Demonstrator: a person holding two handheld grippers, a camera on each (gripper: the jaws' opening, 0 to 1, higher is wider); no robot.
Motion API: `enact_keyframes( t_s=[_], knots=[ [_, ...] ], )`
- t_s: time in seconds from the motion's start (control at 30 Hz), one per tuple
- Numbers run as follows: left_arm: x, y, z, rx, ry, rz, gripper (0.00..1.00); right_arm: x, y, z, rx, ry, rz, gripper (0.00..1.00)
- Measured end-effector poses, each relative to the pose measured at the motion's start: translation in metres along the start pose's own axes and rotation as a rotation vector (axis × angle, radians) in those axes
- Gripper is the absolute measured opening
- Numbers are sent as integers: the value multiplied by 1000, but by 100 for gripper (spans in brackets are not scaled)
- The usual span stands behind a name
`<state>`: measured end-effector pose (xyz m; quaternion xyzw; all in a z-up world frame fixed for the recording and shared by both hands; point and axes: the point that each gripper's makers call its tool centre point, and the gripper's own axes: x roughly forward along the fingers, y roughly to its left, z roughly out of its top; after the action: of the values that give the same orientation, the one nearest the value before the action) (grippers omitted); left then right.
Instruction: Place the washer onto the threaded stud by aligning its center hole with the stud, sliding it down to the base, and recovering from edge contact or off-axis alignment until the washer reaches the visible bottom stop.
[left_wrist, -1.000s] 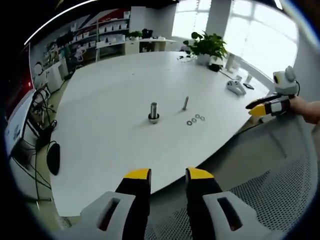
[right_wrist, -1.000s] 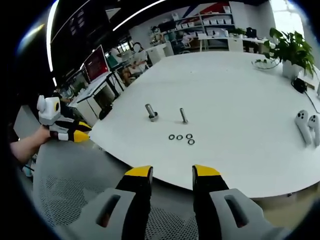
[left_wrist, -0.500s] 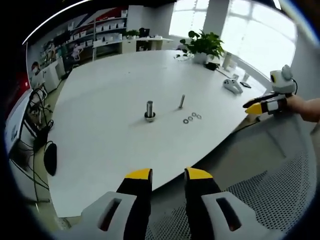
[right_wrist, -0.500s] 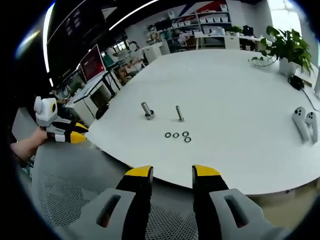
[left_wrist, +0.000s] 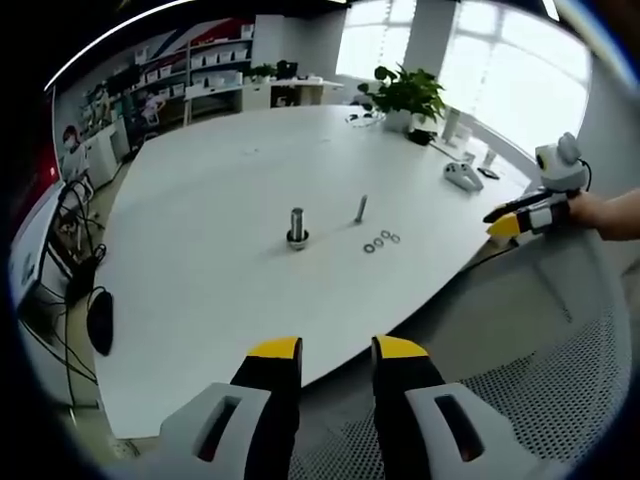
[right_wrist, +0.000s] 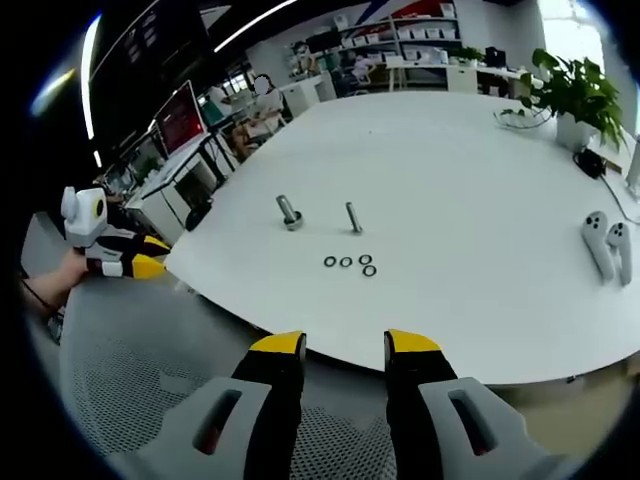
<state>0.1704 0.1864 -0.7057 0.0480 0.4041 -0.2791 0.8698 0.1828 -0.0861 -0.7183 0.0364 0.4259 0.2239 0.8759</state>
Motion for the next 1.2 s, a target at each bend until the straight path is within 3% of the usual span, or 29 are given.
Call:
enact_keyframes(
  t_s=[0.17,0.4,0.57,0.7,0.8,0.9,0.93,1.0,1.2],
  knots=[
    [0,-3,1,11,-8,-15,25,-3,-5,3,36,-30,-21,34],
    [-1,-10,3,42,-16,-43,25,-4,-7,2,29,-23,-42,34],
    [-2,-9,2,40,-13,-44,25,-2,-5,-1,-6,7,-37,35],
    [0,-8,-4,47,26,-39,25,0,0,-3,-50,36,-20,36],
    [-1,-6,-2,47,15,-31,26,0,-1,-2,-73,56,-18,36],
    [-2,-4,0,36,-1,-27,26,-3,4,11,-64,4,4,36],
    [-1,-3,0,35,1,-24,26,-2,3,10,-63,16,8,36],
    [-1,-3,-1,34,6,-20,26,0,-3,1,-107,119,0,36],
    [-2,-3,0,40,-2,-18,25,27,-15,30,-187,138,6,36]
  ],
)
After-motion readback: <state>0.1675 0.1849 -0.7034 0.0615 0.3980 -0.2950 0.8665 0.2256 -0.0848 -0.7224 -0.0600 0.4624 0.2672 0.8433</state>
